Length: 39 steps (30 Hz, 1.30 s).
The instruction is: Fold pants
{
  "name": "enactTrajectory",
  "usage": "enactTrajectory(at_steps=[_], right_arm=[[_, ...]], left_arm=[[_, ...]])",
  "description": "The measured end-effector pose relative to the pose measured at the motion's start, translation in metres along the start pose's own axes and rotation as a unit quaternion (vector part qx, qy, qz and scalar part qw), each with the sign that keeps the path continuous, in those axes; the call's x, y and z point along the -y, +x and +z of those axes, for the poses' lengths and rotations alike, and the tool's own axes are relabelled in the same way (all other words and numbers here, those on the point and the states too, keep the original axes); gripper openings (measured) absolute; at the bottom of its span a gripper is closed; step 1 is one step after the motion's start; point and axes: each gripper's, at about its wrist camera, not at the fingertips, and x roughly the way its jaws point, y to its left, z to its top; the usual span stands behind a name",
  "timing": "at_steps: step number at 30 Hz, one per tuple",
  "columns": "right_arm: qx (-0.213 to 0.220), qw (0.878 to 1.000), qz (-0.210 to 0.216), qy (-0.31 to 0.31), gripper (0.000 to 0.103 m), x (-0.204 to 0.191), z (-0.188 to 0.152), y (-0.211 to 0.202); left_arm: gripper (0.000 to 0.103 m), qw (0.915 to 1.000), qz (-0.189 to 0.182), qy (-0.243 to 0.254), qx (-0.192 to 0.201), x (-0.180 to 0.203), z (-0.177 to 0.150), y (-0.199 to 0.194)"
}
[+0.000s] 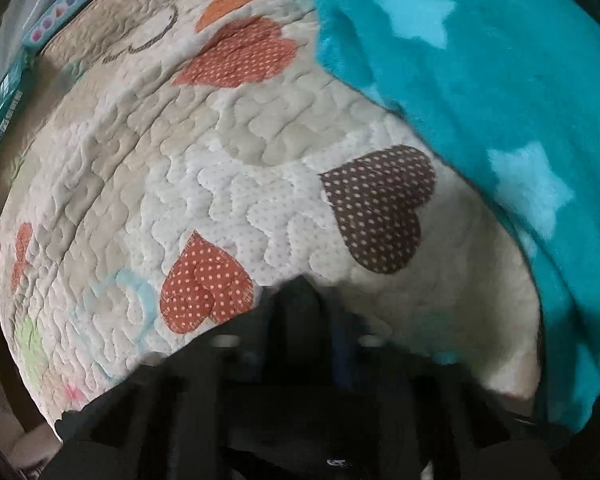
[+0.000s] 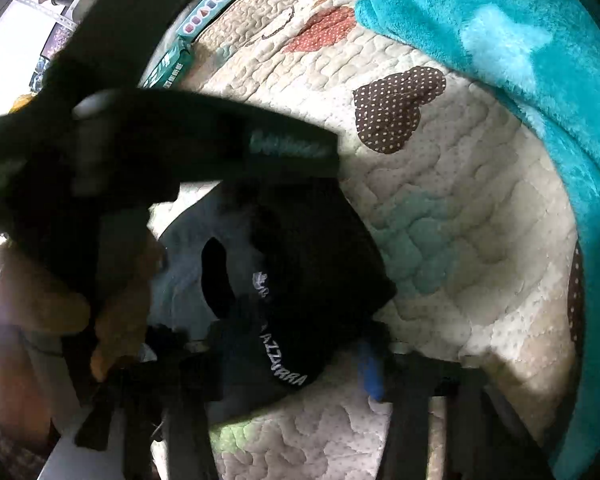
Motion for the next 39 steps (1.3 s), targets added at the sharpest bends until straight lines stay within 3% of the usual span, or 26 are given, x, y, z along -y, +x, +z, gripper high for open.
enactTrajectory(at_steps=[5, 12, 15, 17, 23, 28, 31, 34, 37, 39], right_arm=[[0.017, 0.997, 0.015, -0.068, 0.023, -0.032, -0.001, -0.017], [0.034, 0.970, 0.048, -0.235, 0.022, -0.127, -0.029, -0.048], [0.011, 0.956, 0.058, -0.287, 0.021, -0.165, -0.044, -0.040], [-0.010, 0.948, 0.060, -0.313, 0.021, -0.186, -0.054, -0.030], [-0.055, 0.908, 0.023, -0.415, 0.021, -0.234, -0.103, 0.014], [-0.073, 0.877, -0.015, -0.475, 0.021, -0.256, -0.134, 0.051], [-0.068, 0.854, -0.034, -0.515, 0.021, -0.267, -0.154, 0.064], [-0.054, 0.830, -0.055, -0.553, 0.021, -0.278, -0.166, 0.075], [-0.031, 0.792, -0.075, -0.605, 0.037, -0.281, -0.188, 0.080], [-0.030, 0.772, -0.067, -0.632, 0.069, -0.283, -0.205, 0.081]], left_arm=[[0.015, 0.9970, -0.032, -0.044, 0.055, -0.022, -0.022, -0.046], [0.015, 0.9733, -0.070, -0.155, 0.154, -0.091, -0.084, -0.134], [0.015, 0.9555, -0.083, -0.211, 0.189, -0.127, -0.129, -0.160], [0.014, 0.9386, -0.090, -0.259, 0.209, -0.155, -0.165, -0.169], [0.011, 0.8851, -0.127, -0.384, 0.230, -0.220, -0.258, -0.145], [0.011, 0.8459, -0.157, -0.451, 0.237, -0.251, -0.305, -0.113], [0.011, 0.8291, -0.166, -0.478, 0.239, -0.263, -0.320, -0.102], [0.011, 0.8197, -0.156, -0.501, 0.229, -0.273, -0.329, -0.094], [0.012, 0.8138, -0.123, -0.530, 0.203, -0.279, -0.336, -0.085], [0.014, 0.8054, -0.102, -0.556, 0.178, -0.284, -0.343, -0.076]])
